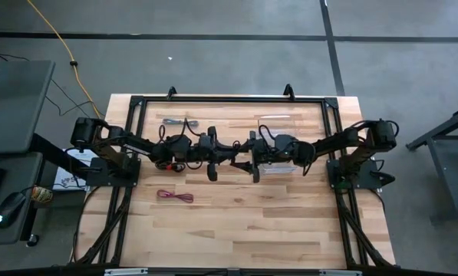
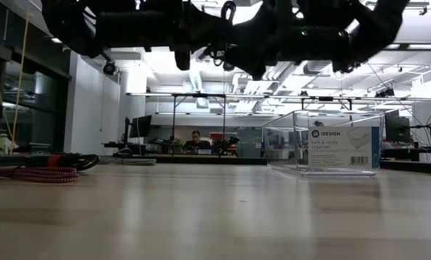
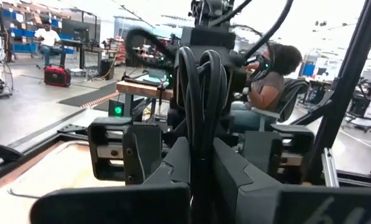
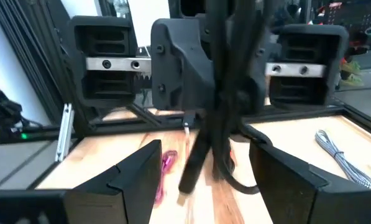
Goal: Pick and place USB-C Cables
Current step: Put the black cable charger into the transparent bin
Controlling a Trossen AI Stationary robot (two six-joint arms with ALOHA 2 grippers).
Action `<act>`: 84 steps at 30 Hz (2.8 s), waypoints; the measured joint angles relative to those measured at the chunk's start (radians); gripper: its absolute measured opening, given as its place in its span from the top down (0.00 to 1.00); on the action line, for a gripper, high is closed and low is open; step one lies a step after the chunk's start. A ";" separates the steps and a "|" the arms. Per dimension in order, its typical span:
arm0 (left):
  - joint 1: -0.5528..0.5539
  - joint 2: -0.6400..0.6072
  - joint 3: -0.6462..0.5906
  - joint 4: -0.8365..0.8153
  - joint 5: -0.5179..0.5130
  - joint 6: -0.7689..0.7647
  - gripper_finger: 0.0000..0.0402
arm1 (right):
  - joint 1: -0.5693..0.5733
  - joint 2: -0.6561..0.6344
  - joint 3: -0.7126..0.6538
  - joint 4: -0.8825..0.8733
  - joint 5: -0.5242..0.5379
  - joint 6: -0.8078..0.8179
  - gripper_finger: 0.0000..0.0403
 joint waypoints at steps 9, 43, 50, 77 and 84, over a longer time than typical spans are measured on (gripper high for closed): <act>-0.008 0.001 -0.001 -0.015 0.017 0.001 0.98 | 0.023 0.000 0.120 -0.267 0.068 -0.034 0.41; -0.014 -0.060 0.000 -0.038 0.039 -0.024 0.98 | 0.024 -0.074 0.111 -0.256 -0.013 0.012 0.41; -0.030 -0.025 -0.001 0.035 0.004 -0.037 0.98 | 0.030 -0.064 0.110 -0.224 0.067 0.011 0.41; -0.011 -0.109 -0.001 -0.186 0.033 0.067 0.98 | 0.039 -0.258 0.112 -0.625 0.156 -0.080 0.41; -0.001 -0.121 -0.001 -0.277 0.003 0.121 0.98 | 0.042 -0.303 0.112 -0.655 0.177 -0.122 0.41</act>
